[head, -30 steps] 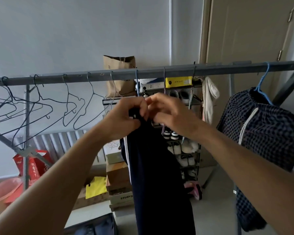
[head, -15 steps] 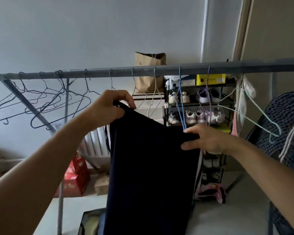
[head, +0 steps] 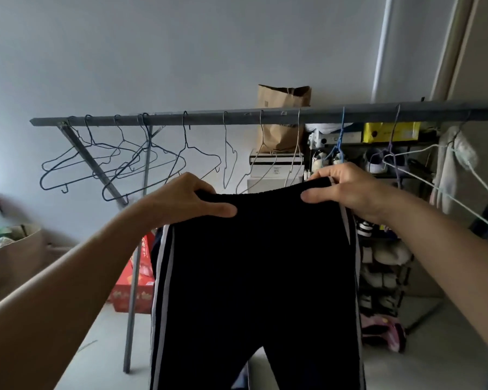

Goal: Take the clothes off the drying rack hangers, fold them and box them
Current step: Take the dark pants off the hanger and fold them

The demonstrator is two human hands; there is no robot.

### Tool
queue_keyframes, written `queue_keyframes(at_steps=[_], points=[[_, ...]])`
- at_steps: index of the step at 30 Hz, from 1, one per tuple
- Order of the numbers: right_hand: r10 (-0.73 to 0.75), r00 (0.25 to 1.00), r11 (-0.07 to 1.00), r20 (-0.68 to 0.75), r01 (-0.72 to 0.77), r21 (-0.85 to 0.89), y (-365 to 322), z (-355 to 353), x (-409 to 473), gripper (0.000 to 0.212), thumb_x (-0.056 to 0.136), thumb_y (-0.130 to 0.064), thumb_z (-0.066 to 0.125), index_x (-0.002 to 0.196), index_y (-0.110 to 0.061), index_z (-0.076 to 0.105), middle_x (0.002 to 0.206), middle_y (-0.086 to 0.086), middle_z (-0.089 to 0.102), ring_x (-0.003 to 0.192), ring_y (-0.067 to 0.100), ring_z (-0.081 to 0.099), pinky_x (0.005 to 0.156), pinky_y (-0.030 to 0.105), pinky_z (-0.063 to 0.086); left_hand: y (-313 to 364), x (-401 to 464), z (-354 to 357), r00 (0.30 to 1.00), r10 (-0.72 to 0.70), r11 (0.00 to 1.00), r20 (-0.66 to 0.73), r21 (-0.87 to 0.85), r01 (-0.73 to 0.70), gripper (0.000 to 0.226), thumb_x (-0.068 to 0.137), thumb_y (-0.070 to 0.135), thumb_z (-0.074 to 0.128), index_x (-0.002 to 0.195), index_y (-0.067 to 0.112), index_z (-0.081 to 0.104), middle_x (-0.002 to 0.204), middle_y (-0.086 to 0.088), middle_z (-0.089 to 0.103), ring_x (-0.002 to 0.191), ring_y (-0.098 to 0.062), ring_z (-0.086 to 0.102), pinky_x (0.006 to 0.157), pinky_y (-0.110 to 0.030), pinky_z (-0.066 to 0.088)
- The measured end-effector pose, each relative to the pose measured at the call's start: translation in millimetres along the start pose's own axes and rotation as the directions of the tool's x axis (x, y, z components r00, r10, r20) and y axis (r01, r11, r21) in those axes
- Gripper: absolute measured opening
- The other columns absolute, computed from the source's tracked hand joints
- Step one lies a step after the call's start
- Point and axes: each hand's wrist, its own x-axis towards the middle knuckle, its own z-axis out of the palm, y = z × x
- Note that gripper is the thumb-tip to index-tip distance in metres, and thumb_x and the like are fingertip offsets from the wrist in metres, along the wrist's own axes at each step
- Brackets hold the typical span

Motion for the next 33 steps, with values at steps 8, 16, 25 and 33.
queue_keyframes(at_steps=[8,16,25,33], points=[[-0.030,0.939,0.916,-0.342,-0.111,-0.385,3,61,30,0.044,0.073,-0.027,0.076,0.060,-0.018,0.035,0.058,-0.004,0.030,0.051,0.014,0.028,0.049,0.028,0.019,1,24,39,0.893,-0.428,0.903,-0.140,-0.044,0.426,0.039,0.087,0.048,0.061,0.076,0.011,0.059,0.073,-0.005,0.058,0.064,-0.018,0.054,0.056,-0.025,0.037],[-0.134,0.948,0.959,-0.289,0.051,-0.277,13,112,24,0.041,0.086,-0.050,0.064,0.098,-0.013,0.050,0.083,-0.008,0.048,0.076,0.009,0.047,0.058,0.022,0.033,21,27,60,0.867,-0.435,0.421,0.242,-0.796,0.434,0.021,0.100,0.015,0.048,0.113,0.003,0.060,0.091,-0.013,0.064,0.078,-0.023,0.066,0.058,-0.042,0.062],[-0.184,0.979,0.980,-0.087,0.175,-0.096,18,121,22,0.069,0.069,-0.028,0.086,0.119,-0.019,0.040,0.107,-0.003,0.057,0.096,0.010,0.062,0.085,0.027,0.054,23,15,52,0.864,-0.476,0.194,0.166,-0.938,0.287,0.021,0.100,0.019,0.050,0.110,0.003,0.060,0.084,-0.012,0.062,0.072,-0.021,0.062,0.045,-0.033,0.058],[-0.188,0.957,0.969,-0.220,0.218,0.120,2,112,38,0.048,0.075,-0.003,0.071,0.115,-0.018,0.050,0.109,0.003,0.057,0.086,0.019,0.062,0.072,0.032,0.057,3,-6,49,0.918,-0.391,0.450,-0.071,-0.885,0.123,0.014,0.093,0.022,0.063,0.101,0.011,0.061,0.078,0.000,0.059,0.081,-0.015,0.060,0.075,-0.034,0.057]])
